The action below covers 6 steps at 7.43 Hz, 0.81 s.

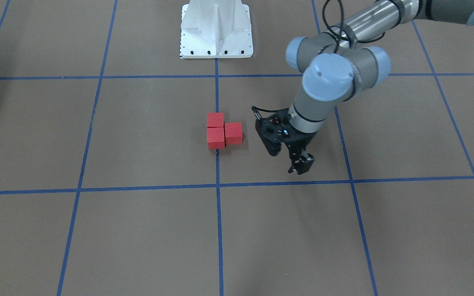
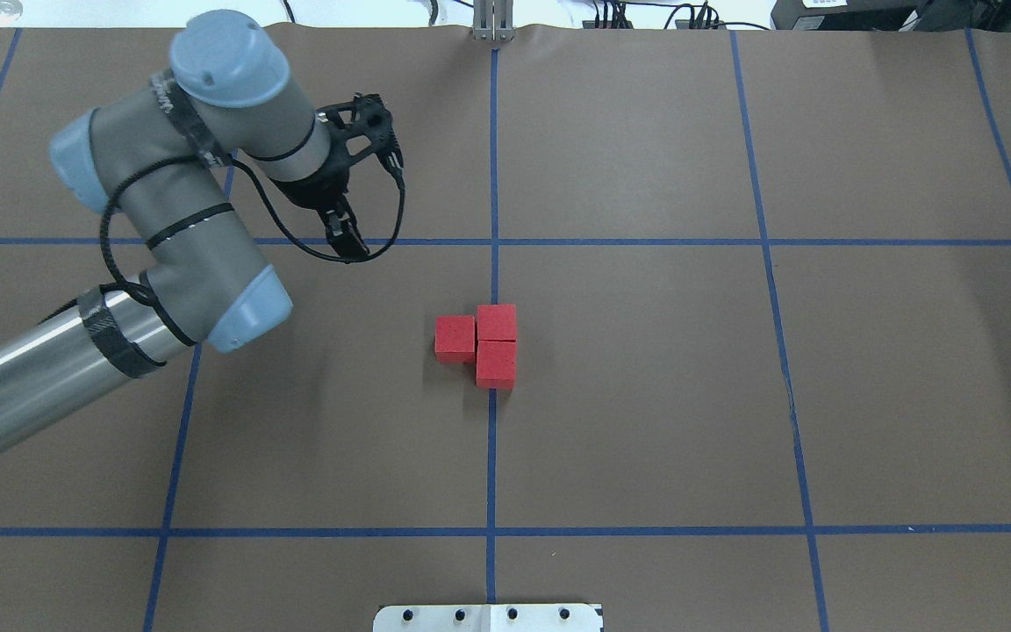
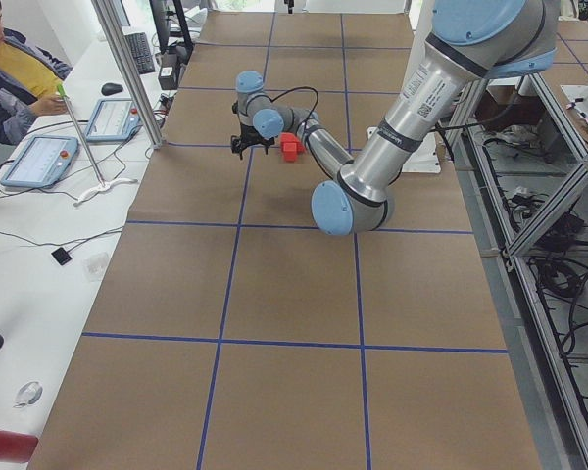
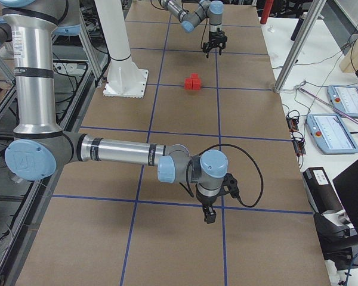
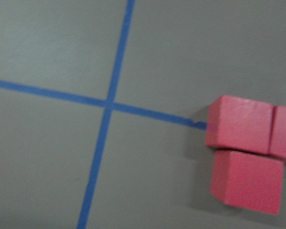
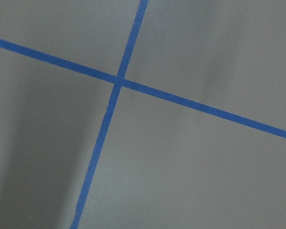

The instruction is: Form red blocks into L shape at center

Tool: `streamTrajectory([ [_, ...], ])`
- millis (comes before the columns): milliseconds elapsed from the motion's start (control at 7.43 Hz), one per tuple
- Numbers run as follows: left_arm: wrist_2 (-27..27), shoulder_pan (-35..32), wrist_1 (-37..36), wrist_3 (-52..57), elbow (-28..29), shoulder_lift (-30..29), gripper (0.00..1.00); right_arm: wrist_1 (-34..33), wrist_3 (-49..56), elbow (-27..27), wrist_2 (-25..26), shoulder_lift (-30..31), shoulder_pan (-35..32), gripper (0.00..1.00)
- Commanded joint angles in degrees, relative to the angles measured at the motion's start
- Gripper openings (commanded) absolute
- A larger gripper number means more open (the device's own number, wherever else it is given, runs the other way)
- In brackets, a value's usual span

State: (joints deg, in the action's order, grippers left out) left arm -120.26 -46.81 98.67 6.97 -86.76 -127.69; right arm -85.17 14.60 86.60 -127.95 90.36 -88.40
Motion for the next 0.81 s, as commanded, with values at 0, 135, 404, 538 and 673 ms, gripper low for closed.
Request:
streamTrajectory([
  [0, -6.28, -8.70, 0.03, -3.71, -2.33, 11.34, 1.00, -0.09, 0.07, -0.12, 0.07, 0.16, -0.02, 1.00],
  [135, -8.92, -14.39, 0.99, -8.15, -2.70, 19.42, 1.00, 0.00, 0.07, -0.12, -0.02, 0.43, -0.02, 1.00],
  [404, -10.17, -25.99, 1.09, -9.25, -0.78, 27.90, 1.00, 0.00, 0.07, -0.03, -0.02, 0.52, -0.02, 1.00],
  [538, -10.35, -30.40, 1.18, -9.25, -0.77, 32.02, 1.00, 0.00, 0.07, -0.03, -0.02, 0.52, -0.02, 1.00],
  [673, -13.40, -34.53, 1.18, -9.17, -1.21, 34.76, 1.00, 0.00, 0.07, -0.03, -0.02, 0.52, -0.02, 1.00],
])
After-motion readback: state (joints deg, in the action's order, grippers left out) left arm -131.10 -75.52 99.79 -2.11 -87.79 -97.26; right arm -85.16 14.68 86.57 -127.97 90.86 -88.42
